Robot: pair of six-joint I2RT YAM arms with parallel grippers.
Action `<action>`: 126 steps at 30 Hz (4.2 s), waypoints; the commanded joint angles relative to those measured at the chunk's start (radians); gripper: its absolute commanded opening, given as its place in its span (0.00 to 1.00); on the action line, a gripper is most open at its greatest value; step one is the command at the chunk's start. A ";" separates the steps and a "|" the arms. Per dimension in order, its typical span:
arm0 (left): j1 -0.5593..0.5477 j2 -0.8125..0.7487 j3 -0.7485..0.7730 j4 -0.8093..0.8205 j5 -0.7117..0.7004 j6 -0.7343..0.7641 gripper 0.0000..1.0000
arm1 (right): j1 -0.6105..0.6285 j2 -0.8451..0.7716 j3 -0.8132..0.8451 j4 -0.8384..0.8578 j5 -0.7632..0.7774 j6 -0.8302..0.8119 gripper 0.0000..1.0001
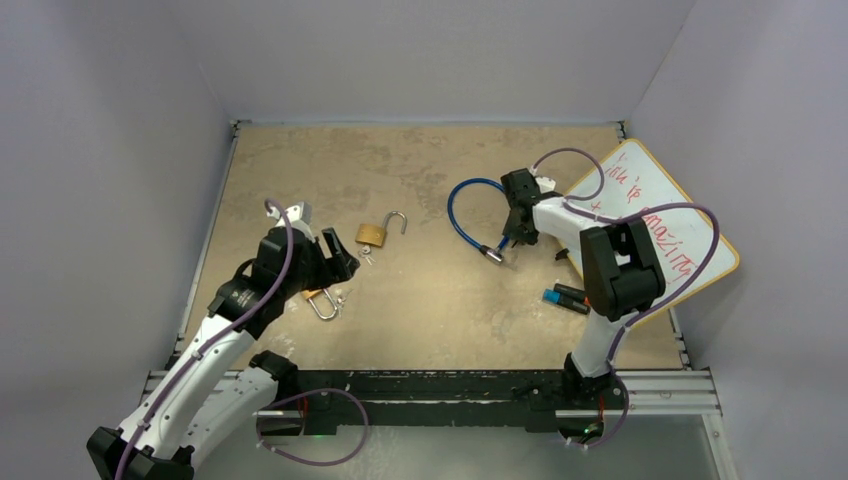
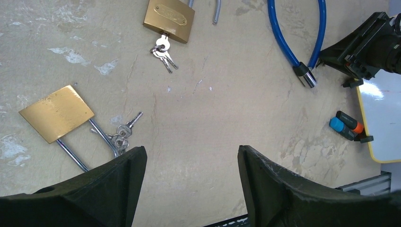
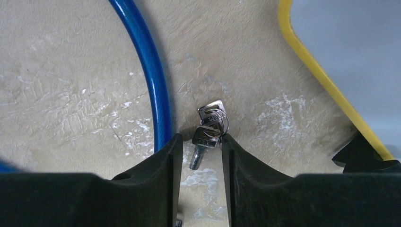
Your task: Unlock with the key
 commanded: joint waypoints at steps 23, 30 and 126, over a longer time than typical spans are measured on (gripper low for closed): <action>-0.002 0.073 -0.267 0.478 0.439 -0.176 0.70 | -0.020 -0.372 -0.289 0.058 -0.228 0.045 0.07; -0.003 0.096 -0.272 0.486 0.439 -0.165 0.70 | -0.020 -0.319 -0.238 0.011 -0.101 0.024 0.30; -0.365 0.395 -0.388 1.426 0.354 0.140 0.31 | 0.500 -0.750 -0.470 0.388 -0.436 1.177 0.00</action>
